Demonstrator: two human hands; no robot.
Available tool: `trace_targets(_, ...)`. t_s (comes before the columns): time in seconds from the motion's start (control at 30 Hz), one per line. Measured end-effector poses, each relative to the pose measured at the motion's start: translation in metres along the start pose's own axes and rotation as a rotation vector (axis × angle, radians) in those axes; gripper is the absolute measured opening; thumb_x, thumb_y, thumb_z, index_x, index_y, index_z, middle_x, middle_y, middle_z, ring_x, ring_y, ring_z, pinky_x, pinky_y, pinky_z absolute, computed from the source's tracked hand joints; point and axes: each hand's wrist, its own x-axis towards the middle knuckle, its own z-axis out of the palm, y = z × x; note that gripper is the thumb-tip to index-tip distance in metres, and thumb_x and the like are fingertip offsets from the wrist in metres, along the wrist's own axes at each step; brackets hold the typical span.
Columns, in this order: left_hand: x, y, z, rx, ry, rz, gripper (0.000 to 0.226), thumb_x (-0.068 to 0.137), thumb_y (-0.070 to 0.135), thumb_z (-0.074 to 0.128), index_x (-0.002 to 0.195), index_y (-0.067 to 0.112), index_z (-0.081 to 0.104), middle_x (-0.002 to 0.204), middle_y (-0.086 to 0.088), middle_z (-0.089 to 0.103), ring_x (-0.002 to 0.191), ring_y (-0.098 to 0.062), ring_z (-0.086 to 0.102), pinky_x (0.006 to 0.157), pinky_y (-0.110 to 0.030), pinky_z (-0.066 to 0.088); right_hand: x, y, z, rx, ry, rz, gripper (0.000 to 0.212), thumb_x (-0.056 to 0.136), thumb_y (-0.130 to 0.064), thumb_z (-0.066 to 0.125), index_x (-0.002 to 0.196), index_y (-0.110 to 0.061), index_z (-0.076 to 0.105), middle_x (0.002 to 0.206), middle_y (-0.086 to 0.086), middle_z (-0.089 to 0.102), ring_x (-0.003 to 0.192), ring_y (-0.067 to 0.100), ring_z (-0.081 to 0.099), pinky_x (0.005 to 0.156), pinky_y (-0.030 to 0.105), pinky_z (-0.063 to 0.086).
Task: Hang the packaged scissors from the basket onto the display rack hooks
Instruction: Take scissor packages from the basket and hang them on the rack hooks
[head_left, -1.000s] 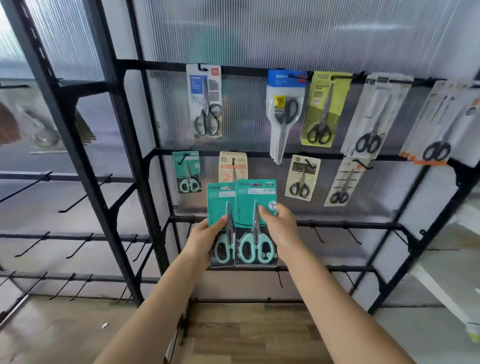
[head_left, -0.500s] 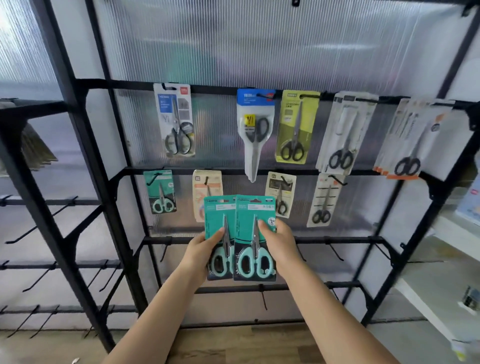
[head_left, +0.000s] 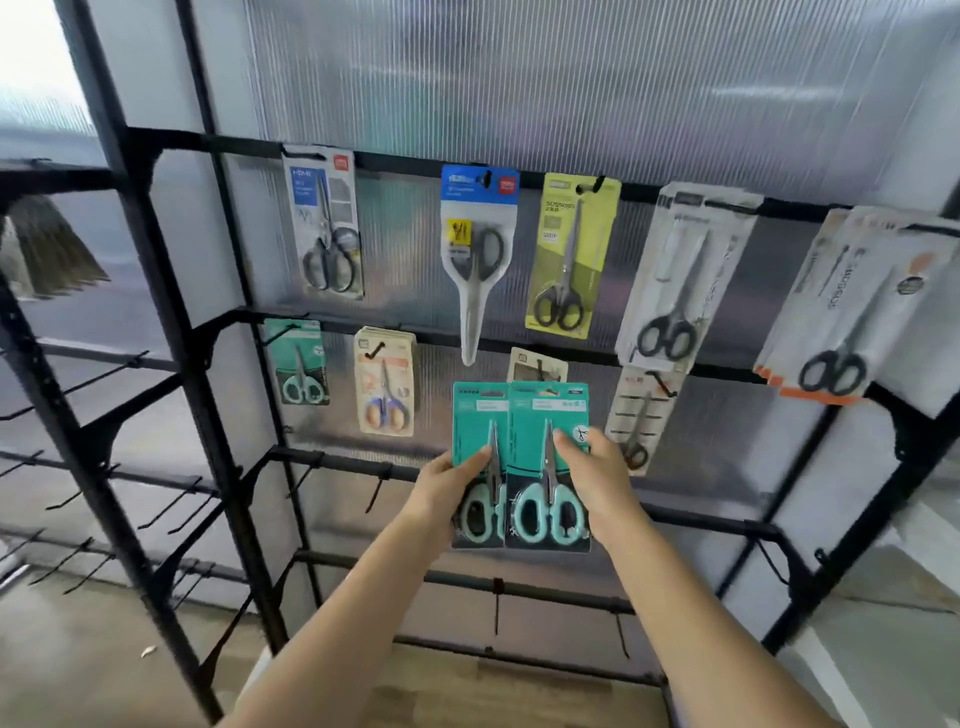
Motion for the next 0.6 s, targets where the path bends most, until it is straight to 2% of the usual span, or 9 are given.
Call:
trace_targets(0.07, -0.001, 0.002, -0.017, 0.003, 0.064, 0.021, 0.024, 0.089, 0.024, 0.062, 0.106, 0.007, 0.062, 0.09, -0.013, 0.074, 0.08, -0.03, 0.071, 0.074, -0.042, 0.058, 0.003, 0.001, 0.017, -0.001, -0.059, 0.012, 0.011, 0.098, -0.021, 0.049, 0.106, -0.017, 0.055, 0.099, -0.006, 0.062, 0.084, 0.001, 0.058, 0.063, 0.015, 0.047)
trace_targets(0.1, -0.001, 0.005, -0.028, -0.003, 0.1, 0.035, 0.023, 0.089, 0.024, 0.062, 0.104, 0.007, 0.063, 0.087, -0.012, 0.074, 0.077, -0.028, 0.071, 0.072, -0.041, 0.058, 0.004, 0.002, 0.027, -0.008, -0.083, 0.02, 0.015, 0.098, -0.023, 0.049, 0.11, -0.015, 0.055, 0.106, -0.004, 0.063, 0.09, 0.005, 0.059, 0.072, 0.019, 0.05)
trace_targets(0.17, 0.0, 0.01, -0.05, -0.027, 0.162, 0.061, 0.02, 0.089, 0.023, 0.062, 0.1, 0.007, 0.064, 0.083, -0.011, 0.074, 0.072, -0.026, 0.071, 0.068, -0.039, 0.058, 0.005, 0.002, 0.049, -0.007, -0.124, 0.046, 0.029, 0.099, -0.027, 0.048, 0.123, -0.011, 0.05, 0.126, -0.003, 0.055, 0.109, 0.012, 0.054, 0.091, 0.029, 0.045)
trace_targets(0.2, 0.0, 0.012, -0.061, -0.042, 0.184, 0.075, 0.017, 0.09, 0.022, 0.062, 0.099, 0.008, 0.064, 0.083, -0.01, 0.074, 0.07, -0.026, 0.071, 0.067, -0.038, 0.059, 0.005, 0.001, 0.059, 0.0, -0.141, 0.054, 0.031, 0.099, -0.028, 0.046, 0.126, -0.011, 0.048, 0.129, -0.005, 0.052, 0.111, 0.013, 0.05, 0.092, 0.029, 0.041)
trace_targets(0.3, 0.004, 0.021, -0.094, -0.078, 0.237, 0.101, 0.013, 0.091, 0.02, 0.06, 0.098, 0.01, 0.065, 0.082, -0.01, 0.074, 0.068, -0.025, 0.071, 0.063, -0.036, 0.059, 0.012, -0.002, 0.089, 0.017, -0.179, 0.068, 0.038, 0.1, -0.025, 0.045, 0.136, -0.01, 0.044, 0.135, 0.003, 0.048, 0.116, 0.017, 0.049, 0.091, 0.028, 0.036)
trace_targets(0.33, 0.005, 0.024, -0.103, -0.085, 0.246, 0.103, 0.013, 0.091, 0.019, 0.06, 0.098, 0.01, 0.065, 0.082, -0.011, 0.074, 0.067, -0.025, 0.071, 0.062, -0.035, 0.059, 0.014, -0.004, 0.099, 0.025, -0.196, 0.07, 0.038, 0.1, -0.024, 0.045, 0.135, -0.01, 0.044, 0.131, 0.003, 0.05, 0.114, 0.017, 0.05, 0.087, 0.025, 0.035)
trace_targets(0.43, 0.014, 0.034, -0.134, -0.086, 0.261, 0.089, 0.016, 0.091, 0.019, 0.06, 0.1, 0.007, 0.065, 0.084, -0.012, 0.074, 0.07, -0.027, 0.071, 0.063, -0.035, 0.059, 0.025, -0.004, 0.137, 0.032, -0.237, 0.05, 0.019, 0.1, -0.022, 0.045, 0.115, -0.014, 0.054, 0.112, -0.001, 0.061, 0.086, 0.006, 0.057, 0.067, 0.017, 0.044)
trace_targets(0.47, 0.019, 0.038, -0.145, -0.085, 0.266, 0.081, 0.017, 0.09, 0.019, 0.061, 0.101, 0.007, 0.065, 0.085, -0.013, 0.074, 0.071, -0.027, 0.07, 0.063, -0.036, 0.059, 0.028, -0.003, 0.151, 0.029, -0.242, 0.044, 0.015, 0.1, -0.022, 0.045, 0.11, -0.016, 0.054, 0.108, -0.002, 0.063, 0.083, 0.002, 0.058, 0.061, 0.015, 0.044)
trace_targets(0.6, 0.04, 0.055, -0.196, -0.093, 0.302, 0.061, 0.018, 0.09, 0.02, 0.062, 0.101, 0.006, 0.065, 0.084, -0.014, 0.073, 0.069, -0.028, 0.071, 0.057, -0.034, 0.058, 0.038, -0.004, 0.205, 0.005, -0.242, 0.026, 0.018, 0.099, -0.019, 0.047, 0.115, -0.016, 0.054, 0.111, -0.001, 0.062, 0.098, 0.012, 0.061, 0.062, 0.015, 0.047)
